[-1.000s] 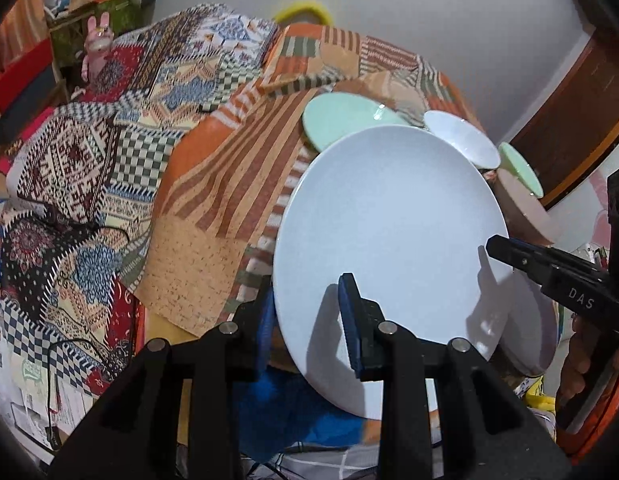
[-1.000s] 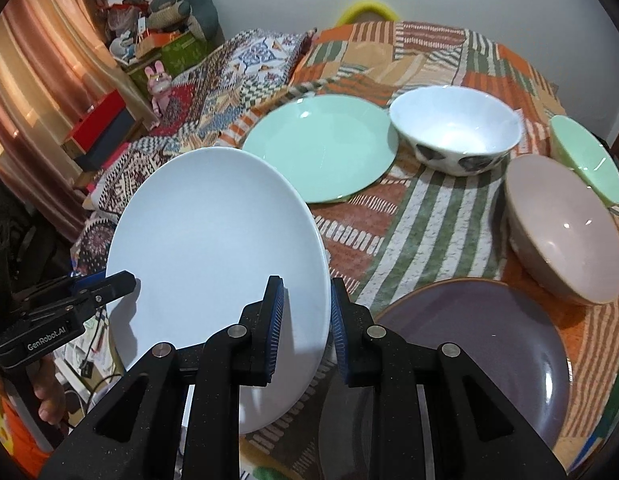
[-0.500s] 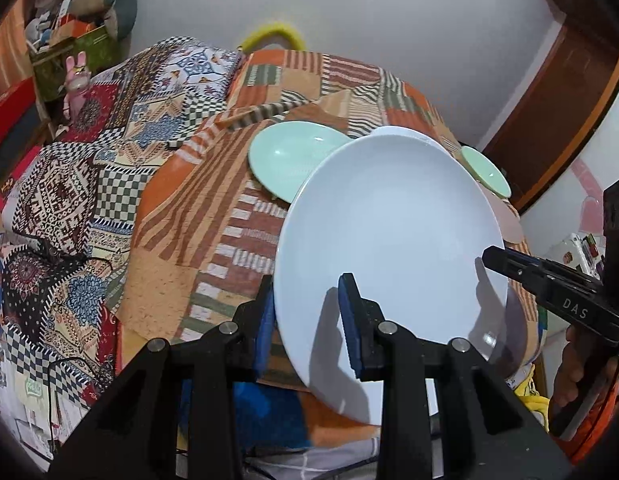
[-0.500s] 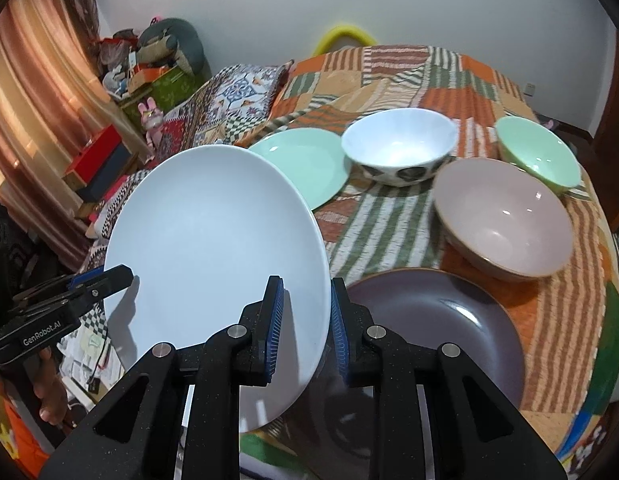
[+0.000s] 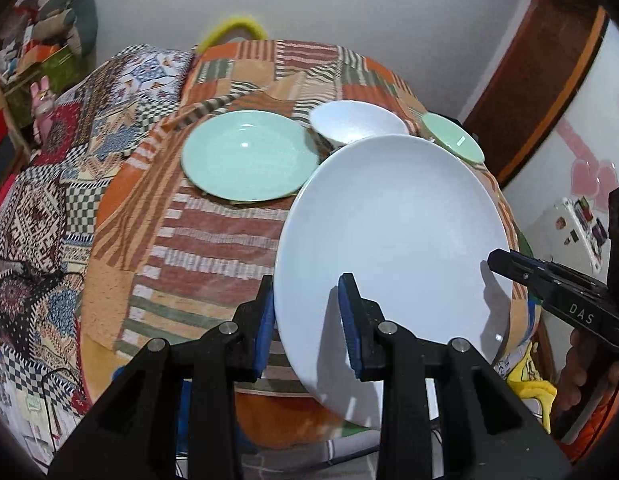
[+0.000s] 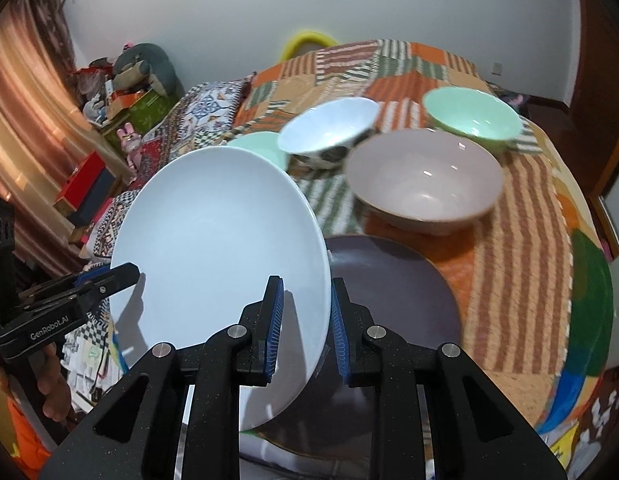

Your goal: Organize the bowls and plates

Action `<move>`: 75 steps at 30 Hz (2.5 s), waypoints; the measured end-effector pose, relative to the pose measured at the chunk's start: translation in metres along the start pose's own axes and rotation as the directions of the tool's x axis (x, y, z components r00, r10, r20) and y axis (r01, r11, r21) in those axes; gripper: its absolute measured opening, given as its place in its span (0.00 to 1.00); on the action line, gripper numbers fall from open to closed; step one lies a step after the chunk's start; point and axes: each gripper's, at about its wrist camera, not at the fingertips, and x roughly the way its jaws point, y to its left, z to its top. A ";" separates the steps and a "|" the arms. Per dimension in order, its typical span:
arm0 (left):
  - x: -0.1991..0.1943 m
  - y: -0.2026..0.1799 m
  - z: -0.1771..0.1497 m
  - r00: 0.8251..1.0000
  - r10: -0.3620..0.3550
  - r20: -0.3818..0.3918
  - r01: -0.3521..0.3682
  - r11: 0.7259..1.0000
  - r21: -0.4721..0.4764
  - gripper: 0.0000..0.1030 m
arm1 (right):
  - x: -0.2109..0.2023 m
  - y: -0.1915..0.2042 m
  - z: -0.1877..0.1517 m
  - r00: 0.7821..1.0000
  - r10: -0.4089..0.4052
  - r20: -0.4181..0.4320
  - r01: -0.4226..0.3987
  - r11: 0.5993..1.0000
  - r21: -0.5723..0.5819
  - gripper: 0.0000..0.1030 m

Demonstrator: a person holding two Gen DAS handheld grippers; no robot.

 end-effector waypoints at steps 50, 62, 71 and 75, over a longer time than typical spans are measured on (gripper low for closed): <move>0.088 -0.059 -0.008 0.982 -0.009 -0.189 0.029 0.995 0.099 0.30 | -0.001 -0.069 -0.030 0.993 -0.089 -0.081 0.098 0.988 0.121 0.23; 0.100 -0.057 -0.008 0.980 0.000 -0.198 0.018 0.996 0.086 0.30 | -0.003 -0.066 -0.031 0.990 -0.119 -0.077 0.126 0.988 0.090 0.23; 0.100 -0.056 -0.008 0.980 -0.008 -0.199 0.026 0.996 0.088 0.30 | -0.002 -0.070 -0.030 0.992 -0.102 -0.074 0.109 0.988 0.106 0.23; 0.089 -0.058 -0.006 0.986 -0.001 -0.166 0.020 0.993 0.115 0.30 | -0.006 -0.069 -0.031 0.993 -0.101 -0.067 0.108 0.988 0.107 0.23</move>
